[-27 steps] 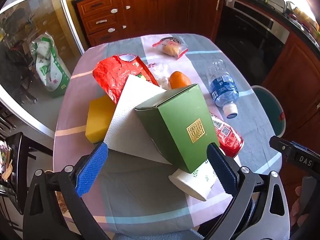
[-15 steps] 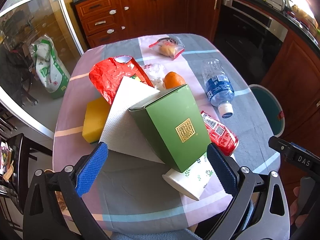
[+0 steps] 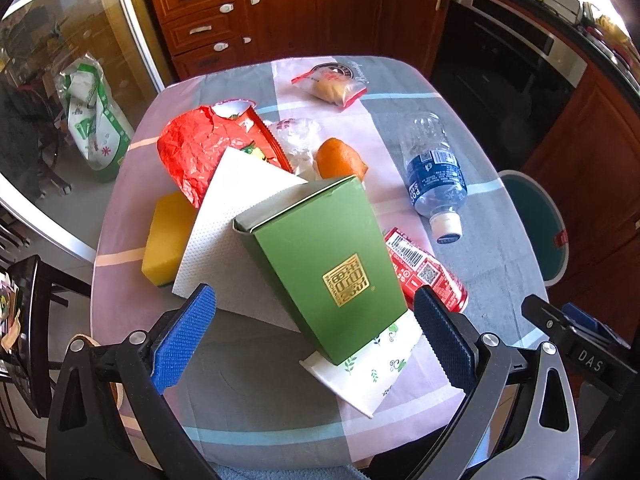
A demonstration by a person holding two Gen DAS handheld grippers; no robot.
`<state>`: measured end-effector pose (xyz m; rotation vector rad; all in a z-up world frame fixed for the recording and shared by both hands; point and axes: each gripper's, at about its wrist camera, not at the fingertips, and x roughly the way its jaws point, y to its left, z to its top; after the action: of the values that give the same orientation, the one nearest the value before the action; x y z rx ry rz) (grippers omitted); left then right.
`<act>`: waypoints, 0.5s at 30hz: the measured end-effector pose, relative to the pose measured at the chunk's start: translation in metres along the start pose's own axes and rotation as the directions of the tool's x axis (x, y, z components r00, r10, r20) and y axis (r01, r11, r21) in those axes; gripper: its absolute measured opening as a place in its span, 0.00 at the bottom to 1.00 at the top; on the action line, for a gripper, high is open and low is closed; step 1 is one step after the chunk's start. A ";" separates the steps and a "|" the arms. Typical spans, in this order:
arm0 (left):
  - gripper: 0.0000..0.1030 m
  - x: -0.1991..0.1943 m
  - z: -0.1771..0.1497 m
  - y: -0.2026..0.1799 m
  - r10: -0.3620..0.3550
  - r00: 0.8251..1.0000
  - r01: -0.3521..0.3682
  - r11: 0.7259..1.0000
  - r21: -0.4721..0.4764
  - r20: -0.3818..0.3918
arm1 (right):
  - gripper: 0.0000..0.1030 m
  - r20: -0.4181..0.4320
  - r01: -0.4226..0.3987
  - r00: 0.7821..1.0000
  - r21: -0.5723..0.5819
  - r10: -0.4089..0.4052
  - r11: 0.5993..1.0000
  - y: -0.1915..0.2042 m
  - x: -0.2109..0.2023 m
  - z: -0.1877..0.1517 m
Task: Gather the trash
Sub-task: 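Reach the left gripper to the green box while the right gripper approaches the white paper cup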
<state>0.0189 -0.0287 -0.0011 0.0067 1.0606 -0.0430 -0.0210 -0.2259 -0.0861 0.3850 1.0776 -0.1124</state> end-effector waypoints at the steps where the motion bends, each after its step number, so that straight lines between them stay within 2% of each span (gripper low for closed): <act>1: 0.96 0.001 0.003 -0.002 0.003 1.000 -0.003 1.000 -0.006 0.000 | 0.94 0.000 -0.001 1.000 0.001 0.001 1.000 0.000 0.001 0.001; 5: 0.96 0.008 0.014 -0.009 -0.007 1.000 0.006 0.999 -0.038 -0.009 | 0.94 0.002 -0.008 1.000 0.008 0.008 1.000 -0.005 0.002 0.003; 6: 0.96 0.011 0.015 -0.012 -0.003 0.999 0.001 0.999 -0.046 -0.035 | 0.94 0.001 -0.008 1.000 0.008 0.008 1.000 -0.006 0.002 0.003; 9: 0.96 0.022 0.015 -0.015 0.051 0.998 -0.053 0.998 -0.041 -0.031 | 0.94 -0.005 -0.005 1.000 0.007 0.005 1.000 -0.007 0.004 0.004; 13: 0.96 0.032 0.013 -0.014 0.076 0.996 -0.077 0.996 -0.032 -0.039 | 0.94 -0.013 -0.008 1.000 0.000 0.008 1.000 -0.008 0.008 0.004; 14: 0.93 0.033 0.013 -0.013 0.076 0.997 -0.077 0.997 -0.030 -0.034 | 0.94 -0.017 -0.008 1.000 -0.003 0.008 1.000 -0.007 0.009 0.005; 15: 0.85 0.033 0.012 -0.011 0.073 0.997 -0.074 0.997 -0.025 -0.033 | 0.94 -0.021 -0.008 1.000 -0.007 0.008 1.000 -0.006 0.011 0.005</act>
<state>0.0448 -0.0414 -0.0239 0.0225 1.0917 0.0381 -0.0133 -0.2325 -0.0949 0.3849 1.0971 -0.0979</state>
